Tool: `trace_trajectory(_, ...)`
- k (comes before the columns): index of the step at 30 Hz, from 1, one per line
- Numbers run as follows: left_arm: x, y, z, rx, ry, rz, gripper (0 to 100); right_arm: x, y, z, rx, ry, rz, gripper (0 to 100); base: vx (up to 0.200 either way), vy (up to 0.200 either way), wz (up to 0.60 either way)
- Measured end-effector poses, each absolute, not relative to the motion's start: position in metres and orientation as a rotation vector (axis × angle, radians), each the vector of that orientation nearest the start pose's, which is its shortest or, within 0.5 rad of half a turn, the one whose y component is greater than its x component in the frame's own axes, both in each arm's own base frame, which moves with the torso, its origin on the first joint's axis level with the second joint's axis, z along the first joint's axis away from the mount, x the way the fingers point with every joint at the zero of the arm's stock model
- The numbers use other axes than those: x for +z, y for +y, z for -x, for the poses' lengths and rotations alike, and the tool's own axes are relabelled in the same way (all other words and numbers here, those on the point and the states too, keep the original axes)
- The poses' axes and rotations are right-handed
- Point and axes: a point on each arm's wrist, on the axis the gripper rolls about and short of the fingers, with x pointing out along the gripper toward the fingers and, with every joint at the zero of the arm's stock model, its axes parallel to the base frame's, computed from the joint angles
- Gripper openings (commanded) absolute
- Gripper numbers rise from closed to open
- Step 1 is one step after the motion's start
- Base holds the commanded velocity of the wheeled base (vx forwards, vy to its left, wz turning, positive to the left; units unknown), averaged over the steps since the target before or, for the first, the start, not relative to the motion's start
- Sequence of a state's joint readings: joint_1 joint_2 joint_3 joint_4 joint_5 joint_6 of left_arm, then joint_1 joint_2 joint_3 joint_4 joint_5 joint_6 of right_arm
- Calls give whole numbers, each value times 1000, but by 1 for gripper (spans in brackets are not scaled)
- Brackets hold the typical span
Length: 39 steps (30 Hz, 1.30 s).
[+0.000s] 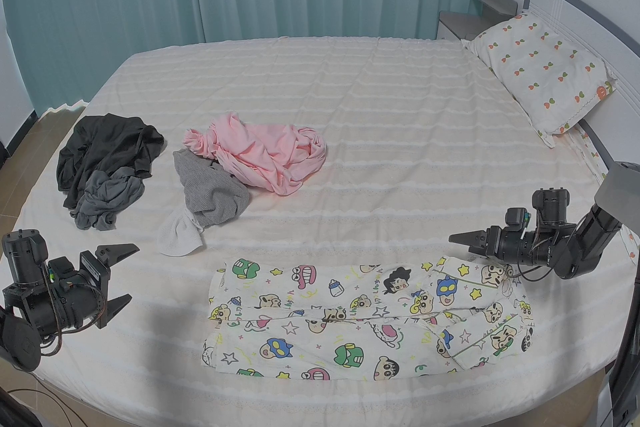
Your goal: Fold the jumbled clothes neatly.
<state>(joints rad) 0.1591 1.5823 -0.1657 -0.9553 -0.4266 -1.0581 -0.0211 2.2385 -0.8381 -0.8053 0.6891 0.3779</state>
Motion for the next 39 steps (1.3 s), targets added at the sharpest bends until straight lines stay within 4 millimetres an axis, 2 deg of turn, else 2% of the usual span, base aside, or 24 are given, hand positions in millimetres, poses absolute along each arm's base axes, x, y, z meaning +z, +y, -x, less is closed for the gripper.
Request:
trace_trajectory(4, 94, 22, -194, -2, 549, 1167, 100, 10, -3, -367, 506, 721, -584, 100, 0, 0, 0)
trace_trajectory(13, 93, 22, -194, -1, 549, 1168, 100, -11, -6, -358, 490, 804, -619, 100, 0, 0, 0)
trace_trajectory(19, 93, 22, -194, -2, 549, 1166, 100, -15, -15, -357, 467, 808, -633, 100, 0, 0, 0)
trace_trajectory(23, 94, 22, -194, -2, 549, 1166, 100, -4, -20, -356, 462, 775, -627, 100, 0, 0, 0)
trace_trajectory(32, 94, 22, -194, -2, 548, 1167, 100, 48, -22, -354, 490, 635, -574, 100, 0, 0, 0)
trace_trajectory(39, 94, 22, -193, -2, 548, 1167, 100, 67, 4, -355, 562, 652, -526, 100, 0, 0, 0)
